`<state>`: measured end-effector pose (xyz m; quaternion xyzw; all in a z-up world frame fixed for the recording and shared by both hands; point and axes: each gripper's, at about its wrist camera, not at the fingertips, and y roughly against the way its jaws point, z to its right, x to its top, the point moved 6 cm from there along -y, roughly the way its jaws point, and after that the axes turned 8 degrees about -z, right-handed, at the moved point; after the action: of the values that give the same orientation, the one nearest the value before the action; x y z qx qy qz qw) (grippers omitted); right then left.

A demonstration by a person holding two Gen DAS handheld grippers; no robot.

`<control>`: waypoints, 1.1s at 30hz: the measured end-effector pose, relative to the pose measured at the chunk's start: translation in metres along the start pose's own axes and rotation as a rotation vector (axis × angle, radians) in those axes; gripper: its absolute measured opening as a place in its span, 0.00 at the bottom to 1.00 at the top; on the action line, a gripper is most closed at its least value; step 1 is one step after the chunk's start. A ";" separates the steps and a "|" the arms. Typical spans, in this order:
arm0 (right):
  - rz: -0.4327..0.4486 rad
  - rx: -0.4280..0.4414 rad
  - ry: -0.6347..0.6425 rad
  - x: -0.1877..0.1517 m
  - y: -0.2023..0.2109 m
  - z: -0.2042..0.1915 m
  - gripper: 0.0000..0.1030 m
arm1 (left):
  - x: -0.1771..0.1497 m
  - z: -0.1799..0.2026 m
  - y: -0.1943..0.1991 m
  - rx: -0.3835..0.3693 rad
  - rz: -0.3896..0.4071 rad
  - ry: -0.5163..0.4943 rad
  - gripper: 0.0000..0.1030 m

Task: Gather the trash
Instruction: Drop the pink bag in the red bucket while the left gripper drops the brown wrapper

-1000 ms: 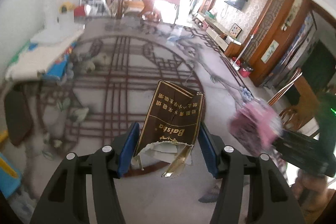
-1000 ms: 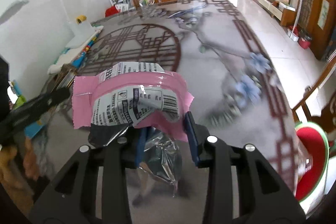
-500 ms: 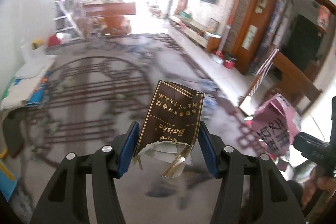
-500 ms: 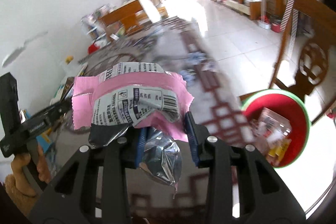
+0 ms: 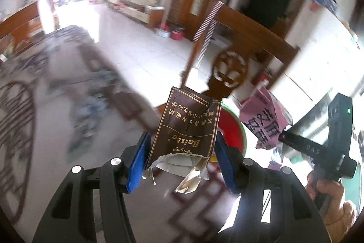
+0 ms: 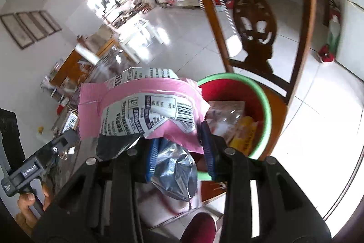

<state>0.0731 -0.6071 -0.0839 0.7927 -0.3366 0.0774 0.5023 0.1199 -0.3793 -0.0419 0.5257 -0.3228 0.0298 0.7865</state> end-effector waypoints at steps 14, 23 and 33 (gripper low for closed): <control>0.015 -0.059 -0.069 0.024 -0.023 0.041 0.36 | 0.029 0.039 -0.055 -0.042 -0.052 -0.056 0.54; 0.005 -0.096 -0.049 0.027 -0.035 0.034 0.84 | 0.033 0.035 -0.036 -0.012 0.020 -0.064 0.82; 0.122 0.019 0.108 0.018 0.004 -0.073 0.90 | -0.003 -0.039 0.059 0.096 0.213 0.061 0.92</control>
<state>0.1003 -0.5545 -0.0373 0.7702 -0.3558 0.1537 0.5065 0.1137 -0.3191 -0.0052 0.5242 -0.3509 0.1448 0.7623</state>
